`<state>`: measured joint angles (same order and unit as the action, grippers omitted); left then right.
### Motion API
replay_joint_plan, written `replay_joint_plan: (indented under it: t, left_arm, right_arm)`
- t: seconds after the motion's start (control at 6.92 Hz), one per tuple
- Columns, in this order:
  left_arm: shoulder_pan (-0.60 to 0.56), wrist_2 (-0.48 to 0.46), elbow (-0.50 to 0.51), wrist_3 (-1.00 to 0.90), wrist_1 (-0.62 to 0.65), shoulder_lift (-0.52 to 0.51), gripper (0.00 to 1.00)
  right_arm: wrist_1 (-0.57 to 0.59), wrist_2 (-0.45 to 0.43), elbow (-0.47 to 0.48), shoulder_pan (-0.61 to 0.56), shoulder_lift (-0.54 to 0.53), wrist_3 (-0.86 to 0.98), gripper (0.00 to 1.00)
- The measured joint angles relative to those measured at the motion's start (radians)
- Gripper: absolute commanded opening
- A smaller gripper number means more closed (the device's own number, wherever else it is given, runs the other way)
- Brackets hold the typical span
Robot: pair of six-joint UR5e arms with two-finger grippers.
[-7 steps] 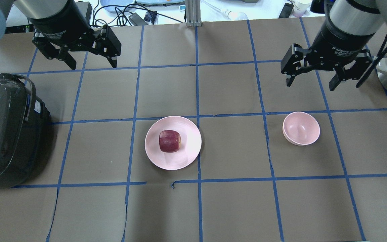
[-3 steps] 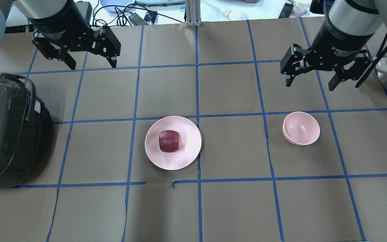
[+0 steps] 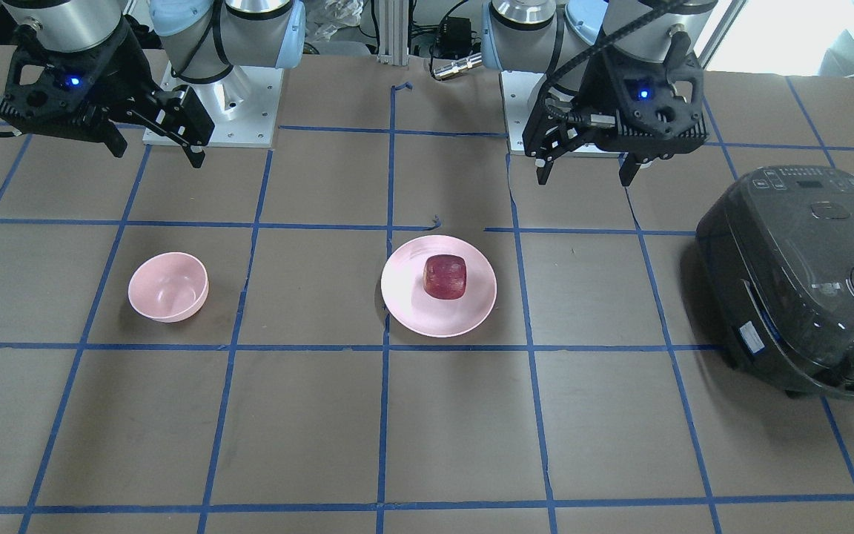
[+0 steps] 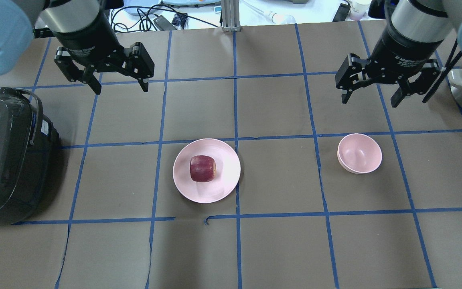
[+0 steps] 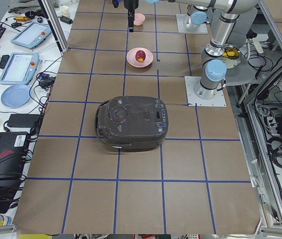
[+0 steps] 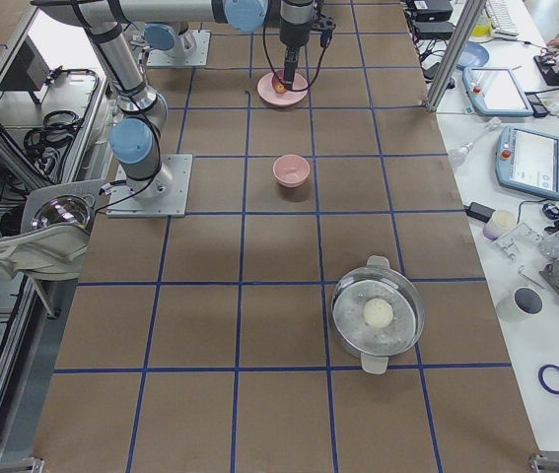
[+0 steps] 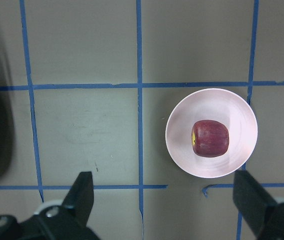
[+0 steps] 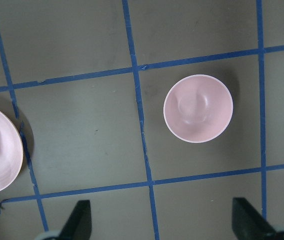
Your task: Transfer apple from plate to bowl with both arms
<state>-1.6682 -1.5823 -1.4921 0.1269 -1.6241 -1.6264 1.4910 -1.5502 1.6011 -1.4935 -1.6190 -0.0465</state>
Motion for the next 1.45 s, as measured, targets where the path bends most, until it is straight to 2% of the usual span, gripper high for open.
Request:
replay_joint_plan:
  t: [0.14, 0.43, 0.72, 0.87, 1.16, 1.3, 1.45]
  left_arm:
    - [-0.042, 0.001, -0.075, 0.066, 0.071, -0.022, 1.00]
    - [-0.137, 0.003, -0.269, 0.216, 0.329, -0.068, 1.00]
    - [-0.185, 0.005, -0.381, 0.247, 0.479, -0.130, 1.00]
    - [-0.193, 0.006, -0.402, 0.246, 0.527, -0.168, 1.00]
    - [-0.197, 0.014, -0.413, 0.244, 0.585, -0.243, 1.00]
    - [-0.199, 0.028, -0.414, 0.243, 0.593, -0.273, 0.73]
    - [-0.200, 0.038, -0.414, 0.238, 0.595, -0.294, 0.31]
  right_arm:
    - [0.000, 0.006, 0.002, 0.043, 0.011, 0.084, 1.00]
    - [0.009, 0.018, 0.027, 0.168, 0.038, 0.316, 1.00]
    - [0.072, 0.072, 0.084, 0.292, 0.134, 0.494, 1.00]
    - [0.145, 0.083, 0.134, 0.318, 0.173, 0.537, 1.00]
    - [0.365, 0.082, 0.265, 0.335, 0.247, 0.552, 1.00]
    - [0.438, 0.089, 0.311, 0.337, 0.280, 0.544, 1.00]
    - [0.478, 0.093, 0.332, 0.338, 0.315, 0.538, 0.74]
